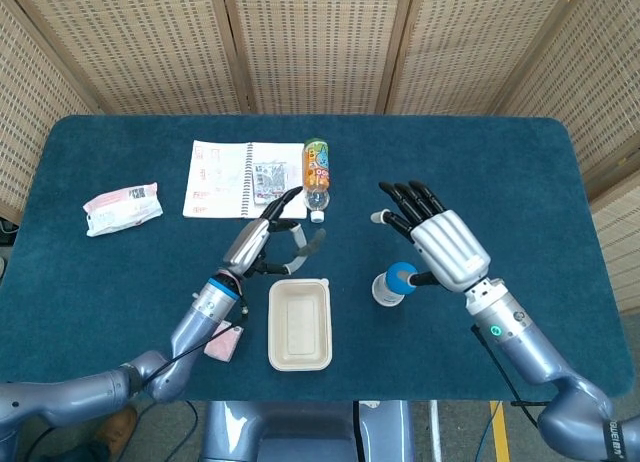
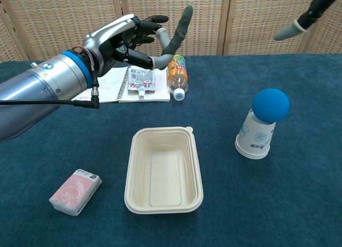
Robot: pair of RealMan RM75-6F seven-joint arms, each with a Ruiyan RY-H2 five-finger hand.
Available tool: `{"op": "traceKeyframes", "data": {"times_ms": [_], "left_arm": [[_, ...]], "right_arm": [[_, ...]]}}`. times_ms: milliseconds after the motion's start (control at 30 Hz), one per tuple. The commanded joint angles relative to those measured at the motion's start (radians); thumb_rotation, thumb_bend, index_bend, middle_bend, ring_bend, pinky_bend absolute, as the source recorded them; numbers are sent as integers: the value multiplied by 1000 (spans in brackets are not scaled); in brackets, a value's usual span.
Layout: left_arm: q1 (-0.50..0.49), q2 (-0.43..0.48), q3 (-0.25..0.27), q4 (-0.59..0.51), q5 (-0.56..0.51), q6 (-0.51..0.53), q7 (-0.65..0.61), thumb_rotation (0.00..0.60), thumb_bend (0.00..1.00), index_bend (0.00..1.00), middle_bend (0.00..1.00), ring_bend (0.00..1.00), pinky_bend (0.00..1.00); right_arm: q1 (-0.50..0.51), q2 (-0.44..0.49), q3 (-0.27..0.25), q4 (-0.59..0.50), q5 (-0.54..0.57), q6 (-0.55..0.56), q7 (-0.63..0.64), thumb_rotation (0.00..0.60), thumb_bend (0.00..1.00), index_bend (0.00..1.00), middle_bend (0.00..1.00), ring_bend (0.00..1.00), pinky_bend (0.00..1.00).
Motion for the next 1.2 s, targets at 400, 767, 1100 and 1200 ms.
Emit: {"op": "traceKeyframes", "data": {"times_ms": [400, 767, 1100, 1200], "left_arm": [[-40, -52, 12, 63, -8, 30, 50, 600, 704, 781, 0, 0, 0], [-55, -69, 34, 80, 6, 49, 83, 600, 707, 783, 0, 0, 0], [-59, -80, 37, 74, 4, 64, 79, 600, 706, 783, 0, 0, 0], [-60, -80, 35, 72, -1, 65, 76, 600, 707, 783, 0, 0, 0]], "right_arm": [[159, -91, 18, -11, 189, -70, -176, 600, 317, 390, 38, 0, 0], [199, -172, -28, 73, 66, -13, -287, 600, 354, 441, 64, 0, 0], [214, -193, -43, 95, 59, -1, -337, 600, 424, 487, 79, 0, 0], [213, -197, -45, 101, 53, 8, -331, 600, 440, 524, 88, 0, 0]]}}
